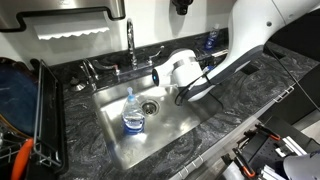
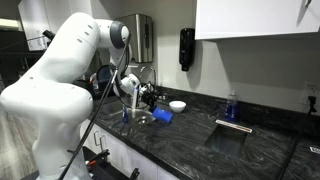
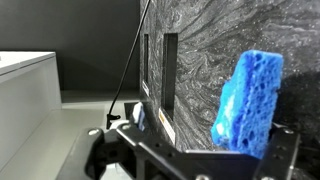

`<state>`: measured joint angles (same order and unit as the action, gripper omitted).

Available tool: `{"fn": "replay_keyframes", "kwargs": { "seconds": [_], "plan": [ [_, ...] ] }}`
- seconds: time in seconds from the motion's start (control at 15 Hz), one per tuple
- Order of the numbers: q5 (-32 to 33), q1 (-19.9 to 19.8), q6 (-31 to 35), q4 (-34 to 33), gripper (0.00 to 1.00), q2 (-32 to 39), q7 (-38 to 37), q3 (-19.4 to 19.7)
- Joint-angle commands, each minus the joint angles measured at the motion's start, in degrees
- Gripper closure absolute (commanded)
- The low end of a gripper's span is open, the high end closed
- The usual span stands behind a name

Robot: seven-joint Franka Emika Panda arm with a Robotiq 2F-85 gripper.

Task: Move the sponge the sponge to the right

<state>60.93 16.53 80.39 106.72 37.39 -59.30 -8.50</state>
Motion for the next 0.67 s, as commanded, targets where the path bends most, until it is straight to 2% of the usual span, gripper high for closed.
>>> {"fn": "replay_keyframes", "kwargs": {
  "seconds": [0.0,0.6],
  "plan": [
    [0.8,-2.1,7.4,6.6,0.00,-5.9,2.0,-1.8],
    [-2.6,-10.0,38.6,15.5,0.00,-14.9,3.8,0.2]
  ]
}}
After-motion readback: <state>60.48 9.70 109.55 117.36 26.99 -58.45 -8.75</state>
